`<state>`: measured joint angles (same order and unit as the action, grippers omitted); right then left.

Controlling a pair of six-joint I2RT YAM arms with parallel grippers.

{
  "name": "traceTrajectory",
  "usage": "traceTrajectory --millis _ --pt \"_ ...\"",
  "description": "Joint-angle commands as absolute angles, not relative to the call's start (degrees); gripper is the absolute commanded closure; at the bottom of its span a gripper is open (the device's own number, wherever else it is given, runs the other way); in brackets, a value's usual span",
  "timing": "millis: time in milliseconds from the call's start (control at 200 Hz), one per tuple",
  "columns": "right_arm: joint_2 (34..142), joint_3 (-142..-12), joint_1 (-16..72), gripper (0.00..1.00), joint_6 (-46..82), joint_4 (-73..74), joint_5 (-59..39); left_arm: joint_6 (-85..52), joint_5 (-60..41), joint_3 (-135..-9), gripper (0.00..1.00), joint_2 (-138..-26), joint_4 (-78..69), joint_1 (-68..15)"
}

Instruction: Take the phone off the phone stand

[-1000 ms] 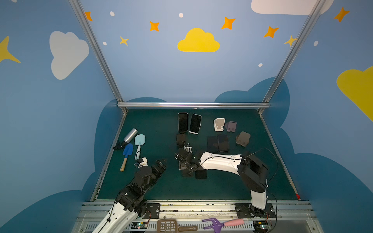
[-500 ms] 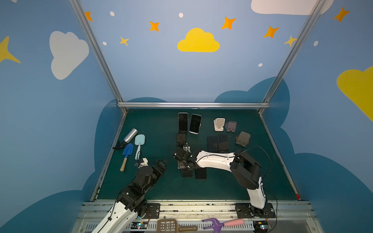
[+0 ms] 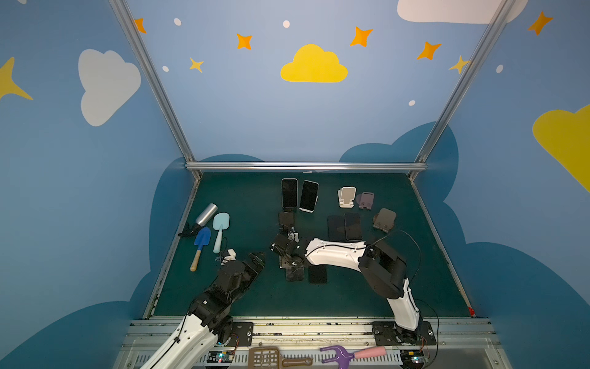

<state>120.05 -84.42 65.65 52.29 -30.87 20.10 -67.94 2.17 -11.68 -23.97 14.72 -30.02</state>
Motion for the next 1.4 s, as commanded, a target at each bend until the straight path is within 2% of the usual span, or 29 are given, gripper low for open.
traceTrajectory --millis 0,365,1396 --pt "122.78 -84.11 66.58 0.38 53.61 -34.2 18.97 -67.54 2.55 -12.93 0.0 -23.26 14.65 -30.06" --pt "122.79 -81.91 66.52 0.35 55.93 -33.99 18.82 -68.13 3.16 -12.31 0.0 -21.36 15.74 -30.06" --pt "121.37 -80.58 66.76 0.23 57.13 -35.63 19.69 -67.57 1.67 -16.16 0.0 -28.92 12.48 -30.26"
